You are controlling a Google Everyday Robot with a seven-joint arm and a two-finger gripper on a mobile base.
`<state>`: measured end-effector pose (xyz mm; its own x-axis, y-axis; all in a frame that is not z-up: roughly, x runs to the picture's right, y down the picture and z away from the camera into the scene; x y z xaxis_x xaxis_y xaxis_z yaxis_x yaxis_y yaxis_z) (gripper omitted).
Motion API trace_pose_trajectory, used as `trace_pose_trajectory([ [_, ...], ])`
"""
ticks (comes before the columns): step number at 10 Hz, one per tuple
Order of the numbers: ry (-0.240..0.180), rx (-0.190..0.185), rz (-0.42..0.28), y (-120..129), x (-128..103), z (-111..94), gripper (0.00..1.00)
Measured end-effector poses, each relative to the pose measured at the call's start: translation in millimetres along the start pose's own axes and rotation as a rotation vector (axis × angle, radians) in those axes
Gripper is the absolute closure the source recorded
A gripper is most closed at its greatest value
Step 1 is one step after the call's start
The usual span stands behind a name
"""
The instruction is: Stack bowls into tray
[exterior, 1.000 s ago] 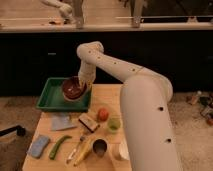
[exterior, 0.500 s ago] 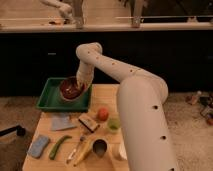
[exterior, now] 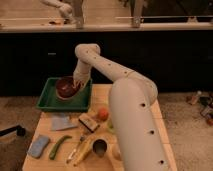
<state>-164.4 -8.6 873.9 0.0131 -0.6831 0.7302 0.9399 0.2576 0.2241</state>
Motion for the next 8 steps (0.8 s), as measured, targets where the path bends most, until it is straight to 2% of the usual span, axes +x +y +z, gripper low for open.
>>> trace_pose_trajectory([
  [3, -0.059, -0.003, 0.005, -2.9, 8.1, 17.5, 1.0],
  [6, -0.116, -0.032, 0.003, -4.9, 12.5, 35.4, 1.0],
  [8, -0.137, -0.05, 0.002, -4.5, 13.8, 42.9, 1.0],
])
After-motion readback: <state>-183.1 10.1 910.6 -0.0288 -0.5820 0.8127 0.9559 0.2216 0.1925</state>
